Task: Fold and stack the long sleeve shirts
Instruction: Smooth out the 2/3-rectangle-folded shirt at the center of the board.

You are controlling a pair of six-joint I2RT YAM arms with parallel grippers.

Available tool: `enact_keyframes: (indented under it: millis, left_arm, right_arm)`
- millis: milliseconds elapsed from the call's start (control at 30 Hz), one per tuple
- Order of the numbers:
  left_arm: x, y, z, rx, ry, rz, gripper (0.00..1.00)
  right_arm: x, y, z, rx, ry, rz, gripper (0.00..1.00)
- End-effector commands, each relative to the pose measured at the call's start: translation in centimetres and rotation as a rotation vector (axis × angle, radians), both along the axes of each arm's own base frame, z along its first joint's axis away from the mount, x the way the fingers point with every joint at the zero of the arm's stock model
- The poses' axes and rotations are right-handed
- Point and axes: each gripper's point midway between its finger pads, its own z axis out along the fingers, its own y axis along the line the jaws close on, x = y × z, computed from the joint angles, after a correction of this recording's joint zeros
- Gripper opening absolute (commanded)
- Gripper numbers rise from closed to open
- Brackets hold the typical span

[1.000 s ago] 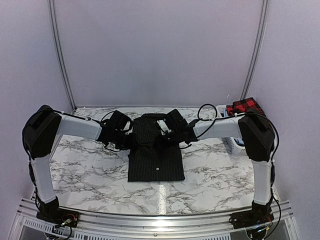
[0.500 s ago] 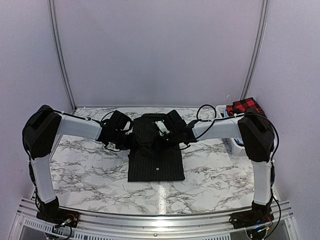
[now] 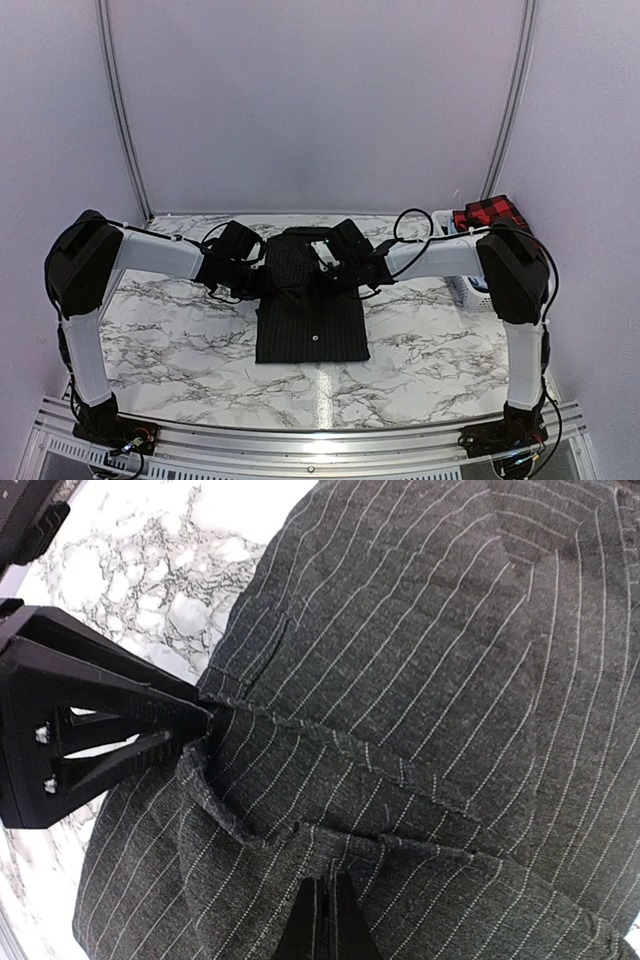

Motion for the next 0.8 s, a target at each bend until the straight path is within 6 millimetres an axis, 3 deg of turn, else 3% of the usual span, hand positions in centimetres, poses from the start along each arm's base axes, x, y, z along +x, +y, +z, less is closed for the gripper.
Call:
enact_keyframes:
  millis: [0,167,433,767]
  left_arm:
    - [0.1,-0.1,-0.4,0.014,0.021,-0.014,0.22]
    - [0.2,-0.2,-0.3,0.009,0.021,-0.016,0.22]
    - [0.2,-0.3,-0.4,0.011,0.021,-0.017,0.22]
    - [0.2,-0.2,-0.5,0.011,0.025,-0.015,0.22]
  right_arm:
    - [0.4,0.5,3.4,0.034,-0.049,-0.006,0.02]
    - [0.2,0.4,2.0,0.012,-0.016,-0.009,0.2]
    - [0.1,0.3,0.1,-0.017,0.02,-0.021,0.31]
    - [0.6,1.3,-0.3,-0.003,0.025,-0.007,0.3]
